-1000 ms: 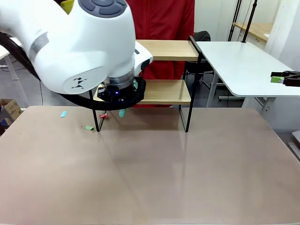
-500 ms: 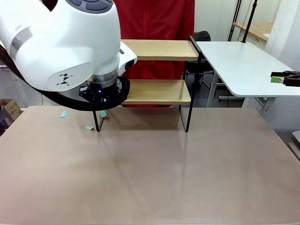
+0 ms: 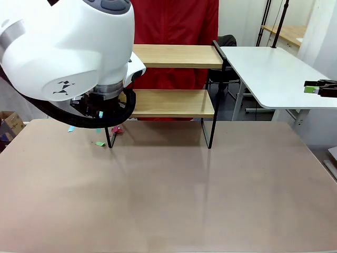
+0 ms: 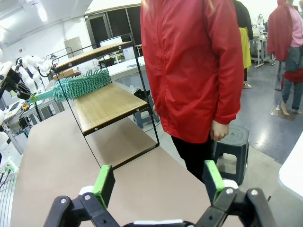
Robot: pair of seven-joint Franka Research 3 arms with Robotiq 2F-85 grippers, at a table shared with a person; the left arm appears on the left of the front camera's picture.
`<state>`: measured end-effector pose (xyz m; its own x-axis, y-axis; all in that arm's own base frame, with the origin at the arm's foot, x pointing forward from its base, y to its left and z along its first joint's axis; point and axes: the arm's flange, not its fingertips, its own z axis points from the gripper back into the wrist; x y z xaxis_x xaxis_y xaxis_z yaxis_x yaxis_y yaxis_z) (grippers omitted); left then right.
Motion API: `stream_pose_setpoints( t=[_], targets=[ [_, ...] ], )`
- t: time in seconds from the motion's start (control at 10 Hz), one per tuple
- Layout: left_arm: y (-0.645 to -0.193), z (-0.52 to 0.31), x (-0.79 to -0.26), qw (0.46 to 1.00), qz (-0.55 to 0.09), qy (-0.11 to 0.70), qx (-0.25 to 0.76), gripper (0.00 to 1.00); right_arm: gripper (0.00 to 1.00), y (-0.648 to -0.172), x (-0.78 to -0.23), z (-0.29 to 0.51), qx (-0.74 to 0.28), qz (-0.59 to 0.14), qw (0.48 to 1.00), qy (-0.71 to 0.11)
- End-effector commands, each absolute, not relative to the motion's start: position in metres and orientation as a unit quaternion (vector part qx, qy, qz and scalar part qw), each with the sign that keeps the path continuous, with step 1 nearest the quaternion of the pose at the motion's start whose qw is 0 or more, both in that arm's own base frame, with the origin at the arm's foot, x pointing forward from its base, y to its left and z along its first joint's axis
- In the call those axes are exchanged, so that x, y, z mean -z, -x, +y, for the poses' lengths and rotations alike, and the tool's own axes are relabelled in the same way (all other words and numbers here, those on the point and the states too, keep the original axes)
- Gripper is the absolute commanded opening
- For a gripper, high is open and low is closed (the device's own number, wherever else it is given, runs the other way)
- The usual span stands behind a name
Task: Clean the shelf.
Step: Clean the specific section of the Shelf indicated by the human with the Duster.
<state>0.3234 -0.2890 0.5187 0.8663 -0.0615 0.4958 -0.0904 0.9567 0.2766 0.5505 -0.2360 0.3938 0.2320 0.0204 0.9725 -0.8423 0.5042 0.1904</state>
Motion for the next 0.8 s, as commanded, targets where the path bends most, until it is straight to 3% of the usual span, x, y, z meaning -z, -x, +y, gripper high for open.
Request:
stream_pose_setpoints(
  t=[0.0,0.4,0.7],
  targets=[
    [-0.315,-0.289,-0.531,0.941,-0.281,-0.186,-0.033,0.13,1.0,-0.551,-0.396,-0.235,-0.318,-0.534,0.683,-0.384],
    [-0.298,-0.315,-0.547,0.923,-0.33,-0.192,-0.052,0.13,1.0,-0.551,-0.396,-0.235,-0.318,-0.534,0.683,-0.384],
    [-0.303,-0.302,-0.541,0.938,-0.301,-0.172,-0.022,0.13,1.0,-0.551,-0.396,-0.235,-0.318,-0.534,0.683,-0.384]
  ],
)
